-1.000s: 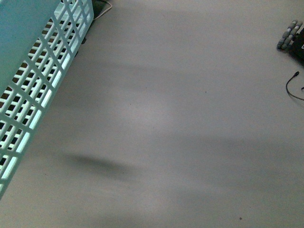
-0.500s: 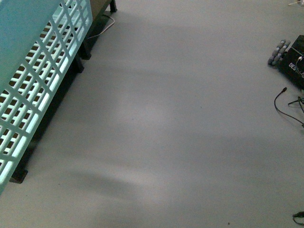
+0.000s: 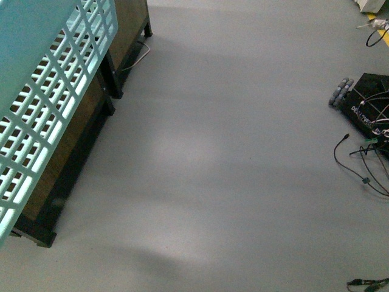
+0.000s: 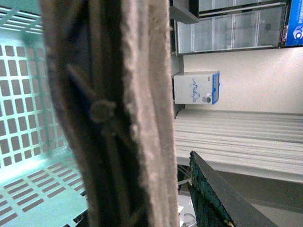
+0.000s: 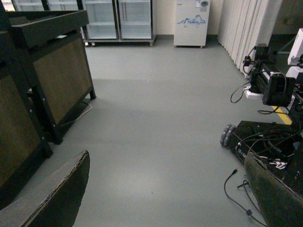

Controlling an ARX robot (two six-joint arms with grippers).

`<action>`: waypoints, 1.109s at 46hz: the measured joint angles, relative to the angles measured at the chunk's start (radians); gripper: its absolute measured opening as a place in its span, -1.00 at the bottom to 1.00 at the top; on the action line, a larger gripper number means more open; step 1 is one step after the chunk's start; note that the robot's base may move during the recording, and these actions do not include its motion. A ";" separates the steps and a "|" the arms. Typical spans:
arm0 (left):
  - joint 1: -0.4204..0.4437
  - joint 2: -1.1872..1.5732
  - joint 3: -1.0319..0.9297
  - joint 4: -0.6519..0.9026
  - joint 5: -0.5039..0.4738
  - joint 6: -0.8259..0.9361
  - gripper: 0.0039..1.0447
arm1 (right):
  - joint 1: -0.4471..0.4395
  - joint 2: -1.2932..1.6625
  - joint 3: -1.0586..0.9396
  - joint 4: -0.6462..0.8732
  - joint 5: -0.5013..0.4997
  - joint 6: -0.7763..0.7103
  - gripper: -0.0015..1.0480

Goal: Pick lemon and mango into basket

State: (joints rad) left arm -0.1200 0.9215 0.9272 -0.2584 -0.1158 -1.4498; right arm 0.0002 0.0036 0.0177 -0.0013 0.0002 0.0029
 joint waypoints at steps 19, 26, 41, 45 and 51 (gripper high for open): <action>0.000 0.000 0.000 0.000 0.000 -0.002 -0.48 | 0.000 0.000 0.000 0.000 0.000 0.000 0.83; 0.000 0.000 0.000 0.000 0.000 0.000 -0.48 | 0.000 0.000 0.000 0.000 0.000 0.000 0.83; 0.000 0.000 0.000 0.000 0.000 0.000 -0.48 | 0.000 0.000 0.000 0.000 0.000 0.000 0.83; -0.001 -0.004 0.001 0.000 0.000 -0.002 -0.48 | 0.000 0.000 0.000 0.000 0.003 0.000 0.83; -0.007 -0.002 0.004 0.000 0.021 -0.015 -0.48 | 0.000 0.000 0.000 0.000 0.004 0.000 0.83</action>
State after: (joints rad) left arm -0.1268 0.9195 0.9310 -0.2584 -0.0948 -1.4647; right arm 0.0002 0.0036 0.0177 -0.0010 0.0040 0.0029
